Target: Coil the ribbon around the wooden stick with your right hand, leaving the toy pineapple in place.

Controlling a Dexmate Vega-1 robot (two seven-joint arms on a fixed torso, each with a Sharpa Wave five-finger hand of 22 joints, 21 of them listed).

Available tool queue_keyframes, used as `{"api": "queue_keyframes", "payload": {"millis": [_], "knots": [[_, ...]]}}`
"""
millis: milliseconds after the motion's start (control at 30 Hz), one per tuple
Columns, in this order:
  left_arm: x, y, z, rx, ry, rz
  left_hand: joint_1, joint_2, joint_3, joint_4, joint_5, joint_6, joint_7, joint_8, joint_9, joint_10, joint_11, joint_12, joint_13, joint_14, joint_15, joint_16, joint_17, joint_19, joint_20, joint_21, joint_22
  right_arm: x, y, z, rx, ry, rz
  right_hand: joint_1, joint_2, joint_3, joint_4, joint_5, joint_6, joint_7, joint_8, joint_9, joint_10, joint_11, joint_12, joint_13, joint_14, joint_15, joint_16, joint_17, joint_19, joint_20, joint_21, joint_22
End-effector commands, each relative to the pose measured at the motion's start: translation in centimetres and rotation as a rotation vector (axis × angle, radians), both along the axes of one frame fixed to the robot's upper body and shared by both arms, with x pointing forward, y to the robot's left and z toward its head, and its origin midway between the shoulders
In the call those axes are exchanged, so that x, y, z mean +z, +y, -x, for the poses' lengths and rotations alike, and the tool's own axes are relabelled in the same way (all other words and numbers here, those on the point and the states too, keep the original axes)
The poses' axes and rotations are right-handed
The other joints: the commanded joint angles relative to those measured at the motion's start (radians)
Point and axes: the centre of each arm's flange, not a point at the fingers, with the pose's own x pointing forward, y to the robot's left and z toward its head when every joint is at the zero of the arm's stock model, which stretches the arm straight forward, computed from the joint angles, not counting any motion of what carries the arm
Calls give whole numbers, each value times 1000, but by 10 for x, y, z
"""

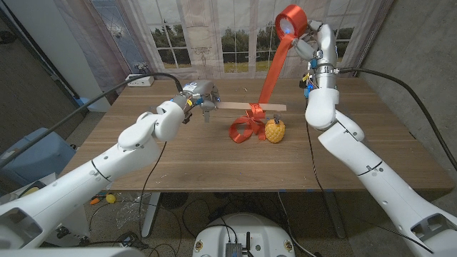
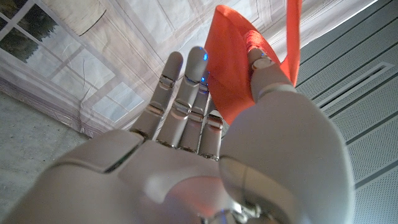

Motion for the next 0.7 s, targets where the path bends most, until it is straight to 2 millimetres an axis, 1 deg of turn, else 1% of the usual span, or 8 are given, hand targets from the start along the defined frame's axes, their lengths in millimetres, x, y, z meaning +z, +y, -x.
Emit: {"api": "queue_keyframes", "payload": {"millis": [33,300,700], "knots": [[14,-23,-20,-3,-107,112,124,124,19,10,6,46,-38,6,74,83,-76,-4,0,11,-2,2,1,-1,-43,12,1,-22,6,50,122,-249,-16,50,57,56,44,8,243,4,6,15,192,-38,4,4,-39,-59,-6,3,-1,-2,8,2],[20,-25,-27,1,-203,185,125,122,19,9,8,52,-45,5,72,87,-76,-5,1,16,-2,-1,-1,0,-46,17,2,-59,-3,54,139,-239,-84,50,54,59,43,8,246,2,6,15,195,-42,5,4,-35,-58,-5,3,0,-2,12,1],[31,-34,-25,-7,-293,229,124,120,19,9,10,58,-49,4,68,95,-81,-7,0,27,-3,-3,-1,3,-51,23,1,-110,-8,55,201,-207,-164,49,53,60,43,8,247,4,6,16,198,-44,5,6,-34,-58,-3,4,0,-2,19,0]]}}
